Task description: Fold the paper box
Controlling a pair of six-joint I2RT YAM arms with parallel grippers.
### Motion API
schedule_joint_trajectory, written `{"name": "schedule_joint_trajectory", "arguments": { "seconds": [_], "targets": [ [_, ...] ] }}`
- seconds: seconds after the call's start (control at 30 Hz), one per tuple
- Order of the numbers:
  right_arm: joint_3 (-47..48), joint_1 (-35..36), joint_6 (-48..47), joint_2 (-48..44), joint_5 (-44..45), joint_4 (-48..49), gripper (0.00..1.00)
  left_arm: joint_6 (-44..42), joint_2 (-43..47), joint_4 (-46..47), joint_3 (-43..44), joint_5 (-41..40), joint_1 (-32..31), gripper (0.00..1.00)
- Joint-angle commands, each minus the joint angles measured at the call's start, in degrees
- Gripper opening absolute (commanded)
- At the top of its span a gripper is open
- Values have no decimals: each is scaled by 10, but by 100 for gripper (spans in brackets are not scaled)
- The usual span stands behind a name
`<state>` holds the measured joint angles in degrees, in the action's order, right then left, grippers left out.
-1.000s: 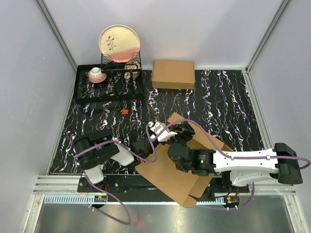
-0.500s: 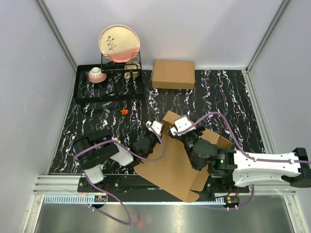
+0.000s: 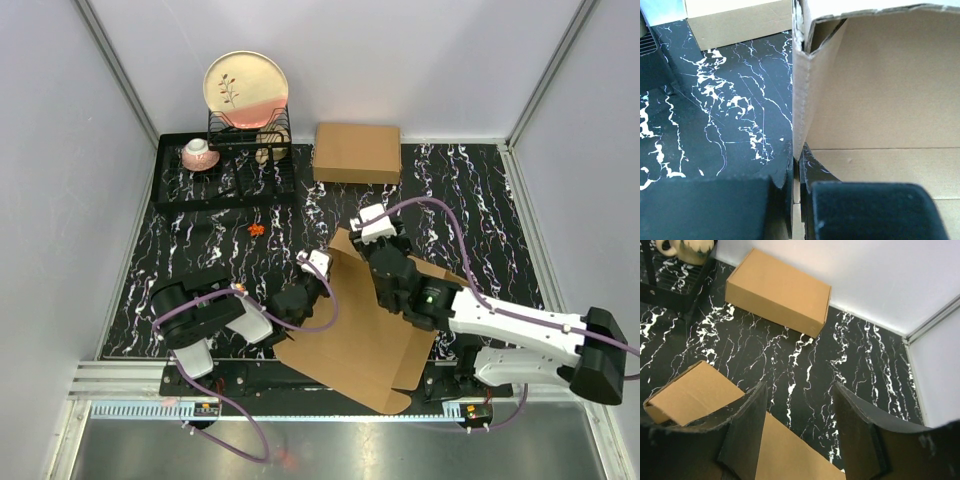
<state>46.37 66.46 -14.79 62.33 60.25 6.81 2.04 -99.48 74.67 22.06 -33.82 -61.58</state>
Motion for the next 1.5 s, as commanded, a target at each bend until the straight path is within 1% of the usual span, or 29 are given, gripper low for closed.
{"name": "schedule_joint_trajectory", "arguments": {
  "seconds": [0.0, 0.17, 0.23, 0.27, 0.37, 0.4, 0.47, 0.5, 0.57, 0.6, 0.7, 1.07, 1.23, 1.33, 1.37, 1.4, 1.47],
  "targets": [
    [26, -50, 76, 46, -84, 13, 61, 0, 6, 143, -5, -13, 2, 1],
    [29, -77, 92, 125, -102, 41, 62, -2, 7, 145, -4, -12, 2, 9],
    [25, -79, 96, 136, -106, 55, 61, -7, 10, 146, -3, -13, 2, 12],
    [18, -79, 97, 144, -107, 60, 61, -9, 12, 146, -3, -13, 2, 15],
    [7, -80, 100, 151, -108, 71, 61, -17, 17, 146, -1, -16, 2, 20],
    [3, -81, 101, 151, -109, 74, 61, -17, 17, 146, 0, -18, 2, 24],
    [-2, -81, 100, 150, -108, 76, 61, -17, 18, 146, 3, -19, 2, 28],
    [-3, -81, 100, 149, -108, 76, 61, -16, 18, 147, 4, -22, 2, 32],
    [-9, -81, 100, 148, -109, 76, 60, -17, 19, 153, 5, -25, 2, 38],
    [-12, -81, 100, 147, -108, 76, 60, -17, 19, 158, 5, -26, 2, 44],
    [-25, -81, 102, 142, -106, 77, 59, -34, 26, 161, 8, -28, 3, 48],
    [-56, -81, 118, 138, -109, 72, 58, -63, 33, 182, 26, -27, 15, 45],
    [-59, -81, 125, 138, -115, 67, 57, -58, 19, 197, 34, -9, 25, 48],
    [-60, -81, 130, 139, -121, 66, 57, -50, 4, 202, 46, 5, 35, 42],
    [-60, -81, 131, 139, -124, 65, 57, -47, 1, 204, 47, 12, 37, 37],
    [-60, -81, 133, 141, -124, 64, 57, -43, -5, 206, 49, 17, 41, 29],
    [-62, -82, 134, 141, -125, 61, 56, -41, -10, 206, 55, 23, 42, 22]
  ]
}}
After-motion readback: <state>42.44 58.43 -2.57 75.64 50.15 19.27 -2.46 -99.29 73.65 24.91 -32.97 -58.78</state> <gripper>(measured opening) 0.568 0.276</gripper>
